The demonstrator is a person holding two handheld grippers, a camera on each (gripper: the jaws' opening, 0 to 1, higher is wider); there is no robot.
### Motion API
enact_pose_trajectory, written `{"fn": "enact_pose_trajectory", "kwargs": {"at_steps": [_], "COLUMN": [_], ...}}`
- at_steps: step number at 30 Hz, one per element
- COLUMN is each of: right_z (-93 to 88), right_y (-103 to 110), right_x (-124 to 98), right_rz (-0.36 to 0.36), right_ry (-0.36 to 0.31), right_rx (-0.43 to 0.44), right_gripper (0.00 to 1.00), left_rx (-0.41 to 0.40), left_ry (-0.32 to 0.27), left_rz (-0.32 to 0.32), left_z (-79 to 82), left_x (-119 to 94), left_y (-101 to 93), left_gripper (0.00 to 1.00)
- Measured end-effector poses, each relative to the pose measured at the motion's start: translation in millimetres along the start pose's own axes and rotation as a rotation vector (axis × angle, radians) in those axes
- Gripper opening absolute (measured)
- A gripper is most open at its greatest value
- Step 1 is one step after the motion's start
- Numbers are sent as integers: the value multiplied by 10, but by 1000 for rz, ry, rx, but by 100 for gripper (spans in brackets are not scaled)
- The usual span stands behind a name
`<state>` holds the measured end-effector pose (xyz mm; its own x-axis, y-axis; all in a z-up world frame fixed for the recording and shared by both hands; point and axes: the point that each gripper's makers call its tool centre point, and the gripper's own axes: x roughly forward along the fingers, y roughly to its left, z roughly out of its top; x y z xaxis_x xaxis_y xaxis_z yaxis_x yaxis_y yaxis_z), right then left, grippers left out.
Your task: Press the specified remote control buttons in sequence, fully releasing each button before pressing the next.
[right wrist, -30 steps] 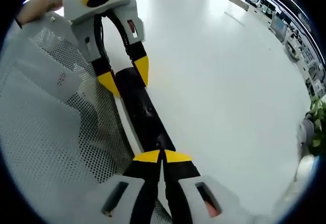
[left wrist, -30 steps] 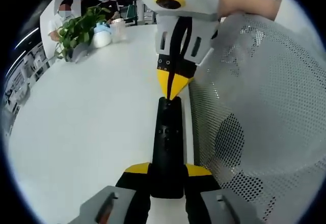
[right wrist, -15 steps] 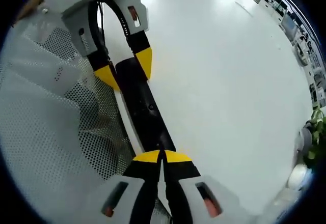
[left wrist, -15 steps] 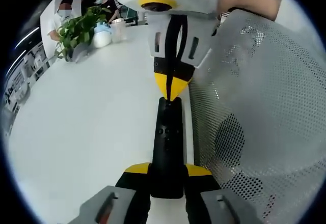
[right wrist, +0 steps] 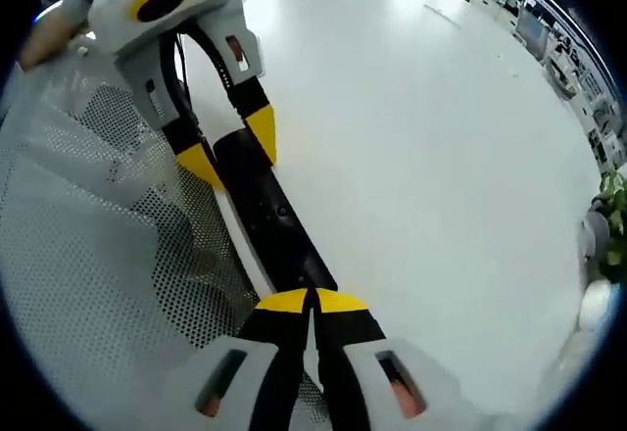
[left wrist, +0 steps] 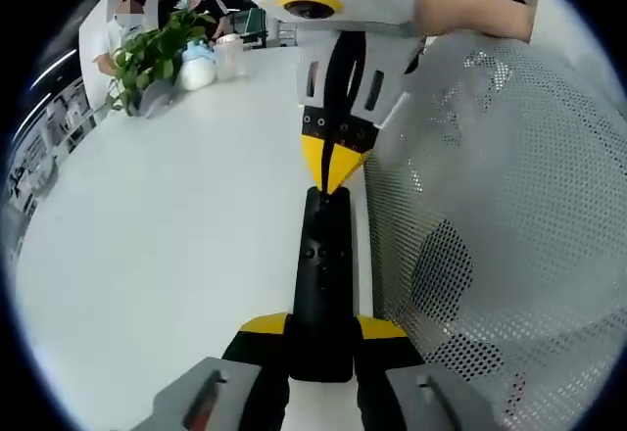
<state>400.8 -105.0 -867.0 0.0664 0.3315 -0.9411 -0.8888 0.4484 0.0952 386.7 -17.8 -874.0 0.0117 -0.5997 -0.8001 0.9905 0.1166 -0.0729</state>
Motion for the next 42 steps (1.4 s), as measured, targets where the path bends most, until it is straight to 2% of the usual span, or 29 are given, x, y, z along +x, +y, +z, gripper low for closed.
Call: {"fn": "enact_pose_trajectory", "kwargs": {"at_steps": [3, 6, 12, 21, 29, 42], "right_z": [1, -3, 9, 10, 125, 117], "right_y": [-14, -22, 7, 0, 90, 96], "right_x": [-3, -7, -4, -8, 23, 34], "right_rz": [19, 22, -3, -3, 18, 5], "right_ry": [-34, -37, -13, -11, -37, -28], "right_rx": [67, 76, 1, 7, -14, -50], "right_gripper": [0, 0, 0, 0, 0, 0], "left_rx": [-4, -6, -6, -13, -15, -15], "left_ry": [-2, -2, -2, -4, -3, -3], "left_rz": [-3, -4, -3, 0, -1, 1], "left_z": [0, 1, 2, 4, 5, 1], "left_x": [1, 1, 5, 11, 7, -2], "left_y": [3, 4, 8, 15, 10, 1], "left_gripper": [24, 24, 24, 24, 24, 24]}}
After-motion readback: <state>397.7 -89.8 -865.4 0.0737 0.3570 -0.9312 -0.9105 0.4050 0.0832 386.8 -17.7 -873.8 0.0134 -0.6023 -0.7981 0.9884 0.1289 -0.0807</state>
